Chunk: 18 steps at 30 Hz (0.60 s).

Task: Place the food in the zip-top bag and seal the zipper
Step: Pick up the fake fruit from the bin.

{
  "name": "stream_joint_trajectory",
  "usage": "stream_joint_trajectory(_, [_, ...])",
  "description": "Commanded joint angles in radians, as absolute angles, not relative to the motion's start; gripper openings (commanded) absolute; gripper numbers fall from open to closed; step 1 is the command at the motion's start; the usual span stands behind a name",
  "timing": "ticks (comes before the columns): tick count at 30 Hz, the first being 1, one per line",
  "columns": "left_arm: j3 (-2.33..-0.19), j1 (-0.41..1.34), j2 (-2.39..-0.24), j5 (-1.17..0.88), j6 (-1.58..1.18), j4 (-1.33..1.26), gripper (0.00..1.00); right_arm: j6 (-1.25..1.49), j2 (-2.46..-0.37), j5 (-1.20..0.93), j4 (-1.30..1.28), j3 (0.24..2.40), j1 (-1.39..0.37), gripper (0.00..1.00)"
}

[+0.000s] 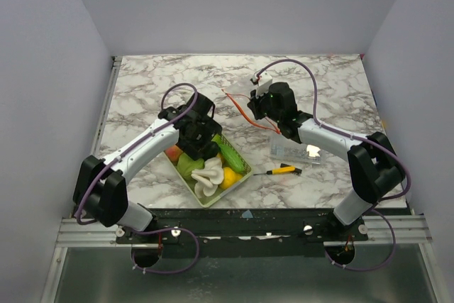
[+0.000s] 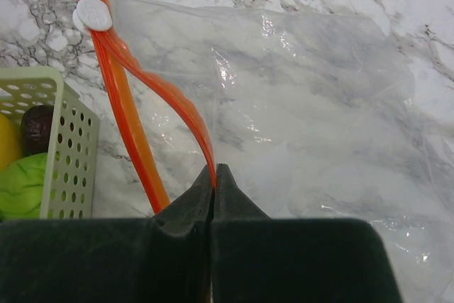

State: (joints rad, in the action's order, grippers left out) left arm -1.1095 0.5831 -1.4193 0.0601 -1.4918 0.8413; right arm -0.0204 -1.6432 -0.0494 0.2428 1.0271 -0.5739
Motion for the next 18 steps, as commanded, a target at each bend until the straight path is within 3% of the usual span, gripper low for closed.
stream_joint_trajectory(1, [-1.195, 0.596, -1.504, 0.132, -1.416, 0.877, 0.94, -0.033, -1.628, -0.069, 0.243, 1.028, -0.572, 0.01])
stream_joint_trajectory(6, [-1.202, 0.629, -1.530, 0.207, -1.373, 0.915, 0.94, -0.034, -1.628, -0.069, 0.246, 1.027, -0.572, 0.01])
stream_joint_trajectory(16, [-1.221, 0.656, -1.570, 0.328, -1.323, 0.940, 0.71, -0.031, -1.644, -0.081, 0.244, 1.034, -0.572, 0.01])
stream_joint_trajectory(18, [-1.226, 0.656, -1.580, 0.321, -1.313, 0.937, 0.72, -0.031, -1.643, -0.080, 0.245, 1.034, -0.572, 0.01])
